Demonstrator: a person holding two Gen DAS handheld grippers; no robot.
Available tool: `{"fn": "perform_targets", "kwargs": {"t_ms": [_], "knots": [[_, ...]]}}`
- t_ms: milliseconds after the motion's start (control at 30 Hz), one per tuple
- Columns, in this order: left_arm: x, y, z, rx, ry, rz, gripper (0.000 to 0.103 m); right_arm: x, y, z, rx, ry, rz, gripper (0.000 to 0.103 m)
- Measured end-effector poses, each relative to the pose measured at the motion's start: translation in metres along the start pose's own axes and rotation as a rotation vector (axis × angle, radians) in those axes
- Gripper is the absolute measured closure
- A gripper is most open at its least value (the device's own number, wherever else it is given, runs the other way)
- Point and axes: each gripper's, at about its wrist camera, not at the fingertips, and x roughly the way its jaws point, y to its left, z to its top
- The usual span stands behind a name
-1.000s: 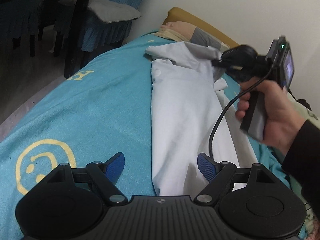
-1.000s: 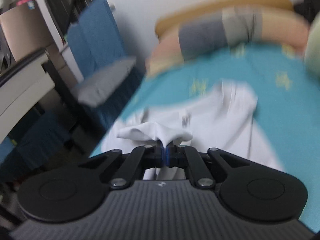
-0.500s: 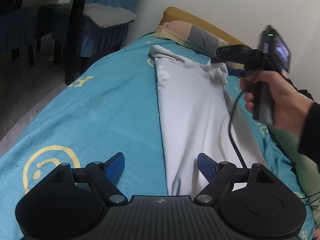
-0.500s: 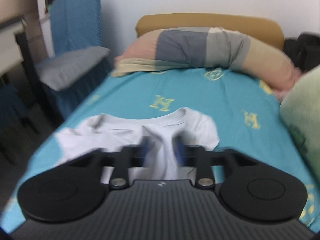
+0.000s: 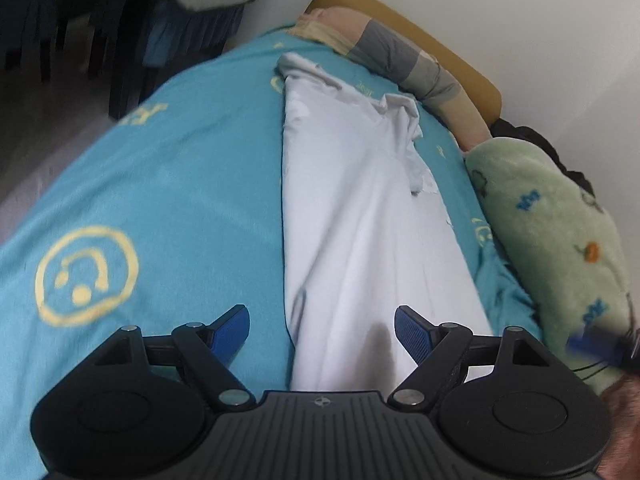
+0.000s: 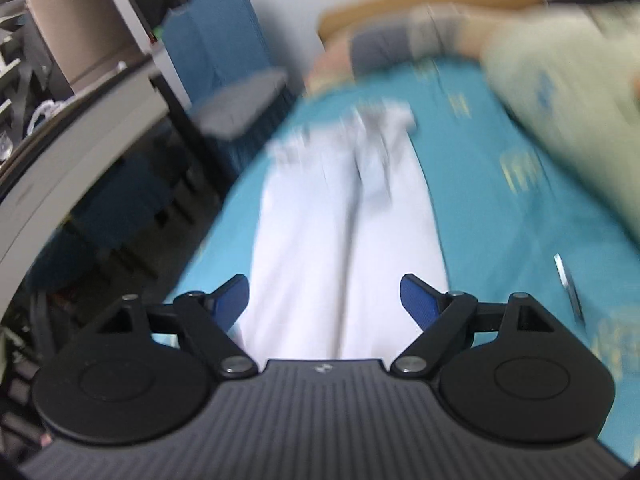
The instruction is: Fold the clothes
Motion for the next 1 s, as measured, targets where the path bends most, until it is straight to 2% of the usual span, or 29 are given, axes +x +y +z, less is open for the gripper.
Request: {"fn": "perform_targets", "kwargs": {"t_ms": [67, 167, 300, 400, 500, 533, 567, 600, 700, 800, 833, 867, 900, 933, 1000], "knots": [[-0.009, 0.002, -0.012, -0.042, 0.035, 0.000, 0.022, -0.015, -0.014, -0.028, 0.028, 0.035, -0.024, 0.024], [-0.018, 0.003, -0.033, -0.088, 0.112, 0.040, 0.025, -0.023, -0.045, -0.059, 0.203, 0.086, -0.007, 0.024], [-0.028, -0.002, -0.061, -0.126, 0.168, 0.093, 0.025, -0.010, -0.069, -0.079, 0.358, 0.146, -0.001, 0.030], [-0.032, -0.012, -0.076, -0.121, 0.224, 0.120, 0.027, 0.004, -0.078, -0.091, 0.401, 0.227, 0.008, 0.032], [-0.036, -0.021, -0.090, -0.116, 0.284, 0.142, 0.036, 0.006, -0.075, -0.097, 0.362, 0.257, 0.028, 0.032], [-0.037, -0.022, -0.094, -0.131, 0.313, 0.139, 0.042, 0.005, -0.073, -0.099, 0.357, 0.273, 0.042, 0.033], [-0.040, -0.022, -0.097, -0.150, 0.341, 0.135, 0.049, 0.004, -0.073, -0.102, 0.372, 0.296, 0.070, 0.033], [-0.042, -0.022, -0.101, -0.158, 0.361, 0.134, 0.051, 0.003, -0.073, -0.106, 0.396, 0.325, 0.104, 0.033], [-0.048, -0.022, -0.111, -0.162, 0.372, 0.172, 0.053, 0.000, -0.056, -0.112, 0.342, 0.400, 0.174, 0.034], [-0.048, -0.024, -0.117, -0.160, 0.404, 0.176, 0.048, 0.001, -0.037, -0.115, 0.253, 0.425, 0.138, 0.035], [-0.048, -0.025, -0.119, -0.159, 0.415, 0.173, 0.043, 0.001, -0.034, -0.115, 0.241, 0.428, 0.114, 0.042], [-0.049, -0.027, -0.122, -0.150, 0.429, 0.169, 0.040, 0.000, -0.033, -0.116, 0.238, 0.430, 0.089, 0.054], [-0.049, -0.030, -0.125, -0.135, 0.446, 0.164, 0.039, 0.000, -0.032, -0.116, 0.237, 0.433, 0.066, 0.059], [-0.049, -0.033, -0.127, -0.119, 0.462, 0.160, 0.039, -0.001, -0.030, -0.116, 0.223, 0.441, 0.053, 0.064], [-0.050, -0.036, -0.131, -0.100, 0.480, 0.155, 0.046, -0.003, -0.024, -0.116, 0.192, 0.460, 0.060, 0.075]]}}
